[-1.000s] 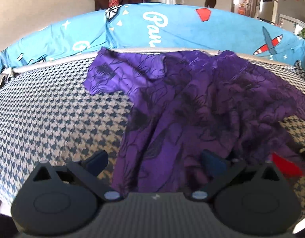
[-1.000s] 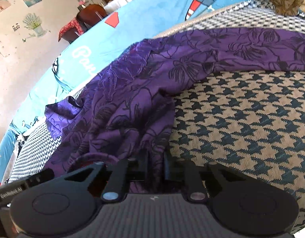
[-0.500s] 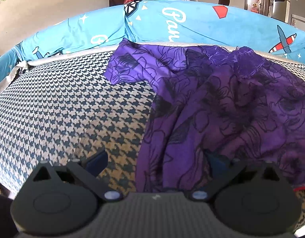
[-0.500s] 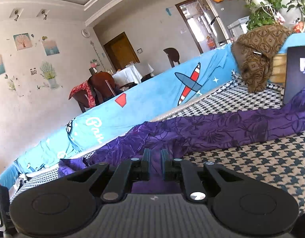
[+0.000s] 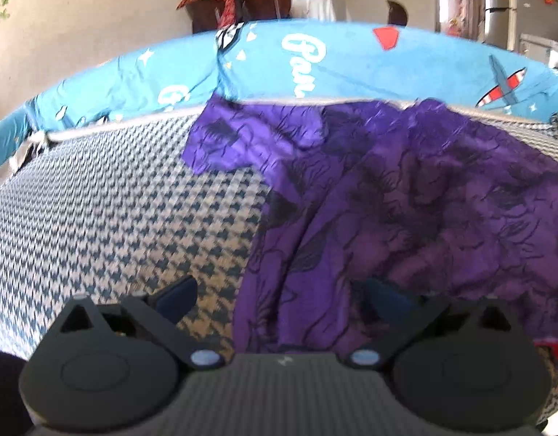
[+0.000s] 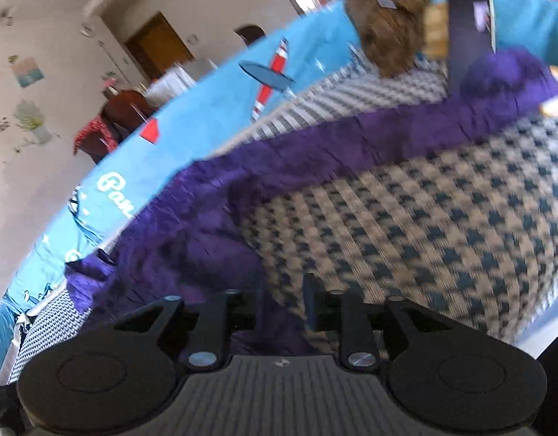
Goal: Fold clothes
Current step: 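Lay the spread garment flat with the right gripper while the left gripper hovers above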
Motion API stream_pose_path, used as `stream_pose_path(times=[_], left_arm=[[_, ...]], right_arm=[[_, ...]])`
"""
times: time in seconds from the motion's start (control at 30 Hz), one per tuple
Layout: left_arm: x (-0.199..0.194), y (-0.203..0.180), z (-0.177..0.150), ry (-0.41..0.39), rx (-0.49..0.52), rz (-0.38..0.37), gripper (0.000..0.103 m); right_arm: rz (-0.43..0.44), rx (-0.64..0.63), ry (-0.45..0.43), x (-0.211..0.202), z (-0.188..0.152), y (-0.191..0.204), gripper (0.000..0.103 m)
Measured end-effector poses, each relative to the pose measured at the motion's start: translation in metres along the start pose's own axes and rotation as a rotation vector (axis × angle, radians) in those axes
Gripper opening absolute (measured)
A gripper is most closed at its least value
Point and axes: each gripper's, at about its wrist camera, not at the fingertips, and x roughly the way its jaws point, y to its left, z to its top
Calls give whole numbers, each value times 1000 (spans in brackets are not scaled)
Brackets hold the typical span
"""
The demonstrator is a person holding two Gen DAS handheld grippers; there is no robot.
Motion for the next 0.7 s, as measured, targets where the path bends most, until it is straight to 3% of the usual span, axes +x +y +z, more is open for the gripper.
stream_pose_path(times=[0.1, 0.2, 0.37, 0.53, 0.7], left_arm=[[-5, -7, 1, -32, 21, -21, 103], [-8, -11, 0, -43, 29, -48, 103], [-16, -13, -1, -53, 26, -119, 103], [-28, -19, -6, -63, 55, -176, 103], [-41, -21, -14, -77, 70, -205, 103]], right_arm=[[25, 90, 46, 5, -4, -10, 28], [57, 93, 47, 3, -7, -8, 28], [13, 45, 31, -11, -22, 1, 33], [21, 35, 8, -34, -38, 0, 37], [-32, -69, 27, -44, -55, 11, 42]])
